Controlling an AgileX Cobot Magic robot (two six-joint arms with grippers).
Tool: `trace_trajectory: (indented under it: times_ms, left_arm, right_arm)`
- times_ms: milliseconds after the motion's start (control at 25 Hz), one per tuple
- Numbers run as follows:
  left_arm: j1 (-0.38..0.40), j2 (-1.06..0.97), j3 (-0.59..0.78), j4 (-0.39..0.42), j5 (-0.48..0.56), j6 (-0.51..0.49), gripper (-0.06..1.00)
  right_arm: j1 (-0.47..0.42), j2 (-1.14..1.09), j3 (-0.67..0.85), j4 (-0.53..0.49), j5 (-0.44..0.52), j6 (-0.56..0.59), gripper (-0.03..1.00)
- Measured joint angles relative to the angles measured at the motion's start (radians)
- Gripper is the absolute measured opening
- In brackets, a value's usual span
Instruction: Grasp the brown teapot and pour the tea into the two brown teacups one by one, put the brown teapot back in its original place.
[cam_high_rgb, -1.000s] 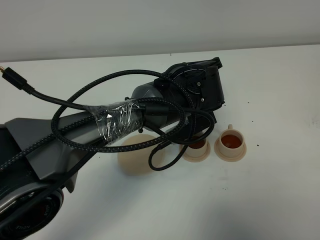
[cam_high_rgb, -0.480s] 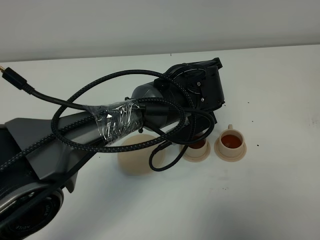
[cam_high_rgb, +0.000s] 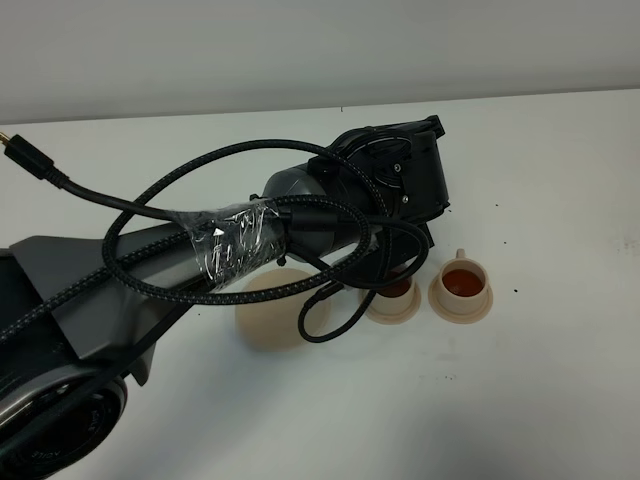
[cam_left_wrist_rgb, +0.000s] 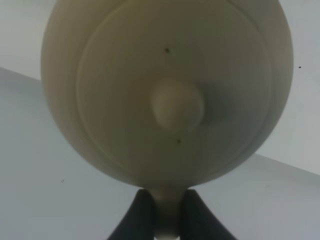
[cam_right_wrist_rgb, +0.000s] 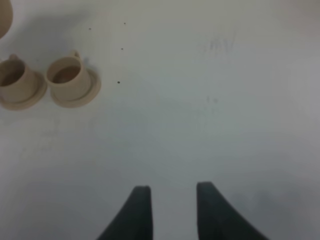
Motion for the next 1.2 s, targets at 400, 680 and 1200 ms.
trace_trajectory:
  times_ms: [400, 680, 1200]
  left_arm:
    - [0.0, 0.0, 0.0, 0.0, -0.002, -0.001, 0.13]
    - [0.0, 0.0, 0.0, -0.002, -0.006, -0.001, 0.13]
    - [-0.01, 0.0, 0.0, 0.002, -0.015, -0.02, 0.13]
  right_arm:
    - [0.0, 0.0, 0.0, 0.0, 0.0, 0.0, 0.24]
    - [0.0, 0.0, 0.0, 0.0, 0.0, 0.0, 0.24]
    - [0.0, 0.0, 0.0, 0.0, 0.0, 0.0, 0.24]
